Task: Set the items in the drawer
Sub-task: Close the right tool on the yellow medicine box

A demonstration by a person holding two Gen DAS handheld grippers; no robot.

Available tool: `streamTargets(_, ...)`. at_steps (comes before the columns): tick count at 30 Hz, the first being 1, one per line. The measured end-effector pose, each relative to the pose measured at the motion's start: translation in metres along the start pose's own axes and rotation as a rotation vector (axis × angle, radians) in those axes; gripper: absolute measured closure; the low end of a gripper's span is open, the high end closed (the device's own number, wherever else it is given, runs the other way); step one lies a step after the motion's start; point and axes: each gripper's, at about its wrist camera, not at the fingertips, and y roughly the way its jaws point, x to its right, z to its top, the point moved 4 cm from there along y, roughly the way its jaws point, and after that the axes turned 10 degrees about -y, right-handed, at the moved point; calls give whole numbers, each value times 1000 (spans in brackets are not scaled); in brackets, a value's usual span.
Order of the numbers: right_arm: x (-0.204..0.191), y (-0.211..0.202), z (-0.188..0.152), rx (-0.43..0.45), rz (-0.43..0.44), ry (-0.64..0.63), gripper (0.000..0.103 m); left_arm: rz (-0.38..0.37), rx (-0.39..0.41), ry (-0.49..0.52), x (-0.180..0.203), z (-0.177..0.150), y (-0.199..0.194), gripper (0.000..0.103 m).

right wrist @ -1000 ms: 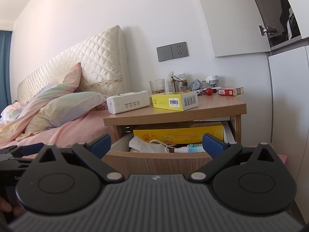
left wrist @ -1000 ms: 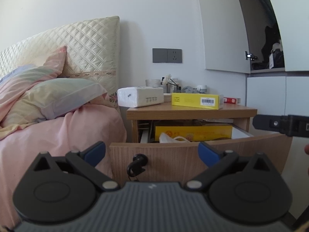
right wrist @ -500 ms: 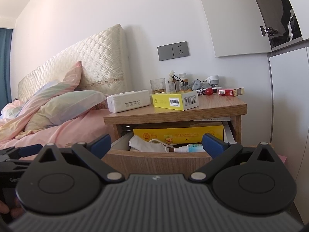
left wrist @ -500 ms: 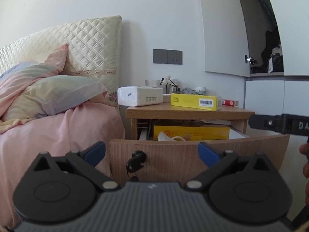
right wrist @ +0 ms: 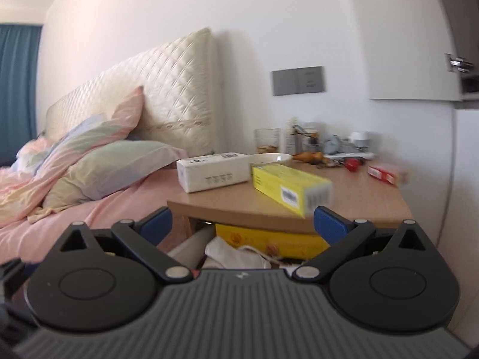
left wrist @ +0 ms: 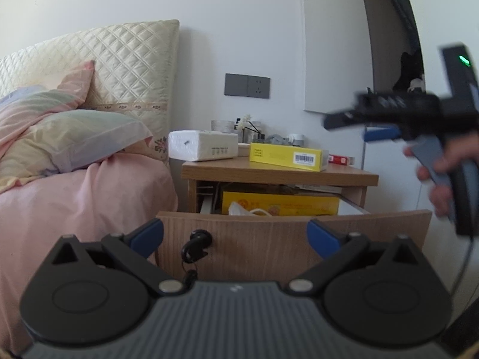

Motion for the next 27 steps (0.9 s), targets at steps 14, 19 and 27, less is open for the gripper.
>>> streamTargets(14, 69, 173, 49, -377, 8, -97, 0, -37, -5, -19, -2, -1, -3, 0)
streamTargets(19, 75, 204, 44, -437, 4, -125, 1, -25, -5, -26, -5, 0, -2, 0)
streamTargets(27, 85, 231, 24, -518, 19, -76, 28, -28, -2, -25, -5, 0, -2, 0)
